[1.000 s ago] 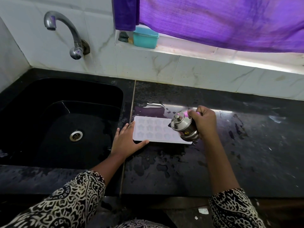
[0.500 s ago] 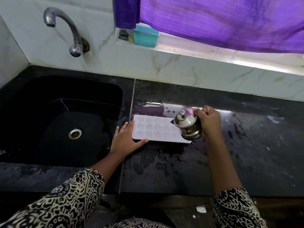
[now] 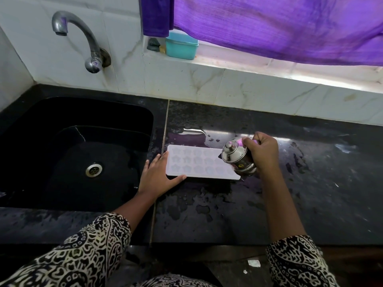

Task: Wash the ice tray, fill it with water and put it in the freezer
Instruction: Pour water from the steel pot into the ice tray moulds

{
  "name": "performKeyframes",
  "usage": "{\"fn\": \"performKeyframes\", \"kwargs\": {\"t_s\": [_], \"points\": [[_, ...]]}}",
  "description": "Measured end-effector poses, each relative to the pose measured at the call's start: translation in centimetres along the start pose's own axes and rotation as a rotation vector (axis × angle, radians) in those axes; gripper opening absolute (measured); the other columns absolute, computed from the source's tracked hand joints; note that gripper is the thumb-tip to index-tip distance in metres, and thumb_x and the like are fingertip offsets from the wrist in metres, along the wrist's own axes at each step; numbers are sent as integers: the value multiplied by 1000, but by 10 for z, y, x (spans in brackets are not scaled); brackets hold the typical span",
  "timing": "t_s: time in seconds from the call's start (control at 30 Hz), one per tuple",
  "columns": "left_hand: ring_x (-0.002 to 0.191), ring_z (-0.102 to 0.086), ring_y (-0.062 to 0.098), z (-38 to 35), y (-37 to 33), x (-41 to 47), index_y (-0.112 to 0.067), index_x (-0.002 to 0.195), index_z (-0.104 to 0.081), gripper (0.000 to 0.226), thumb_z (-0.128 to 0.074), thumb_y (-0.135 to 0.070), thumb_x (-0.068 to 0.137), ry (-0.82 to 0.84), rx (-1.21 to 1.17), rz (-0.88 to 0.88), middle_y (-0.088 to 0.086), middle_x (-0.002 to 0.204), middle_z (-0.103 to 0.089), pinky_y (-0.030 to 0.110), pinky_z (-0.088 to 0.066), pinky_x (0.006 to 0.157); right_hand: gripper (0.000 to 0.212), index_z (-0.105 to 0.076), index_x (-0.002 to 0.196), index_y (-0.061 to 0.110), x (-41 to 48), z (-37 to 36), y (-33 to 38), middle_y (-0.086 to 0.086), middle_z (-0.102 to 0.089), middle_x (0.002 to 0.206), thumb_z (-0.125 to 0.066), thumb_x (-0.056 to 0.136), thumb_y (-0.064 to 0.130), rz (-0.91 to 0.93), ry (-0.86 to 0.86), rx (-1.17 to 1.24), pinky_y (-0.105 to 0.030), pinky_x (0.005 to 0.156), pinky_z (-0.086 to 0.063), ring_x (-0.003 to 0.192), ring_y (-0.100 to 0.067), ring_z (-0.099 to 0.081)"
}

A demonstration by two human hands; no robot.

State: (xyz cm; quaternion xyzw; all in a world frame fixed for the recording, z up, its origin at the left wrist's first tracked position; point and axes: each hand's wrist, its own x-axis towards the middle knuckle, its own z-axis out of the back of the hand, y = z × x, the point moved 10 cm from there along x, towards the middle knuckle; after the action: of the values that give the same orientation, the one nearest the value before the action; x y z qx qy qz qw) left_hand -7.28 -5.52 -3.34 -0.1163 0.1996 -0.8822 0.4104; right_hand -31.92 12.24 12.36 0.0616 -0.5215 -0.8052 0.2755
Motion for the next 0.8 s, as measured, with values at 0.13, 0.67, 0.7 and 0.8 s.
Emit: {"fn": "performKeyframes", "kwargs": {"t_s": [0.13, 0.67, 0.7, 0.8], "points": [[149, -15, 13, 1, -1, 0, -20, 156, -14, 109, -45, -83, 73, -3, -3, 11, -2, 159, -29, 40, -6, 122, 40, -37, 55, 19, -1, -2, 5, 0, -42, 54, -68, 79, 13, 22, 2, -13, -31, 58, -39, 54, -16, -39], [149, -16, 13, 5, -4, -2, -19, 156, -14, 107, -49, -80, 75, -16, -5, 10, -2, 159, -29, 40, -6, 121, 43, -32, 53, 20, -1, 3, 13, 5, -33, 49, -67, 75, 10, 61, 7, 17, -26, 54, -30, 50, -12, -30], [149, -16, 13, 5, -4, -3, -19, 156, -14, 107, -49, -80, 75, -14, -8, 11, -2, 159, -29, 40, -6, 121, 43, -32, 53, 20, -1, 4, 14, 5, -33, 49, -67, 75, 10, 61, 6, 18, -26, 53, -30, 50, -12, -30], [149, -16, 14, 5, -4, -3, -19, 156, -14, 107, -48, -81, 75, -17, -6, 8, -2, 159, -30, 40, -6, 121, 43, -32, 54, 19, -2, 5, 15, 5, -33, 50, -67, 77, 9, 62, 0, -1, -25, 51, -29, 50, -11, -29]]}}
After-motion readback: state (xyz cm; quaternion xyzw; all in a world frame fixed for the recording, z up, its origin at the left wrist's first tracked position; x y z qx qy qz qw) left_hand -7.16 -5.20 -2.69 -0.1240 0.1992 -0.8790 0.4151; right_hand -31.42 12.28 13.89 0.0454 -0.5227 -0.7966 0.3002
